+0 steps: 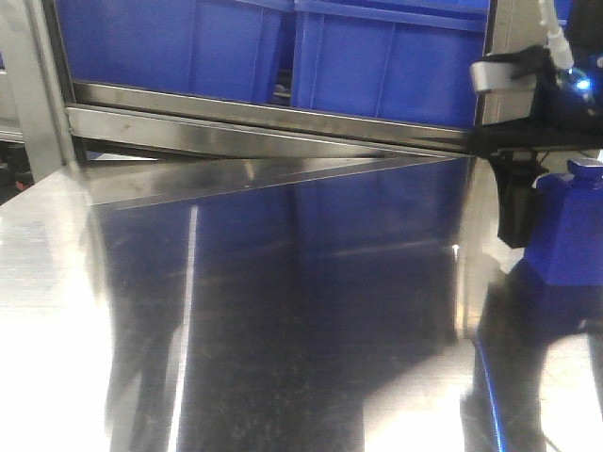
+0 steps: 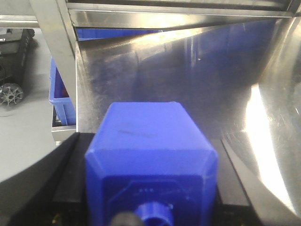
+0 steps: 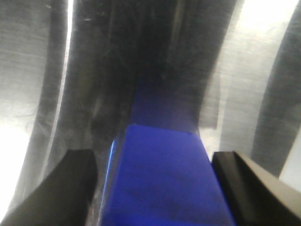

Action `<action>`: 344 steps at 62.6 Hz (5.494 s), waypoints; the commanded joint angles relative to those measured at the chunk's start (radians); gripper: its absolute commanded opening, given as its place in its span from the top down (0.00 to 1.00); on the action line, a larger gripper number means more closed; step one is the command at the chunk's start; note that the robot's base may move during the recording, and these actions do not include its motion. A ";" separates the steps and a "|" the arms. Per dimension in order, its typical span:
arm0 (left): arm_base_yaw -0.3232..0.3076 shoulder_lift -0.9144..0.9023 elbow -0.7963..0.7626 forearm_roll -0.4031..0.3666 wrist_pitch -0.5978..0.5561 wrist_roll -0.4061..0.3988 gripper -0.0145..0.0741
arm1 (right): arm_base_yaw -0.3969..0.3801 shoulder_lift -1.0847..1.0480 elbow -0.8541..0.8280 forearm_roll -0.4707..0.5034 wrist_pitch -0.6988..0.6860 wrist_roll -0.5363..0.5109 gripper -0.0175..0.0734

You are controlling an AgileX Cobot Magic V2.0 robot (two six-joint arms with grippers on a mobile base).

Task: Pick and sort blue part to right shelf
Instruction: 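Lower the right gripper onto the other blue part and close it, then lift the blue part with the right gripper, holding both parts, then drive the base away from the table carrying both blue parts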

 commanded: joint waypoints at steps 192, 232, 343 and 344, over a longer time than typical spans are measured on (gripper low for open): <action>-0.004 -0.555 0.273 0.061 -0.092 0.001 0.54 | 0.000 -1.736 0.835 -0.159 -0.790 -0.012 0.49; 0.004 -0.550 0.273 0.054 -0.092 0.001 0.54 | 0.000 -1.731 0.835 -0.159 -0.787 -0.012 0.49; 0.003 -0.548 0.273 0.054 -0.092 0.001 0.54 | 0.000 -1.733 0.835 -0.159 -0.787 -0.012 0.49; 0.003 -0.548 0.273 0.054 -0.092 0.001 0.54 | 0.000 -1.733 0.835 -0.159 -0.787 -0.012 0.49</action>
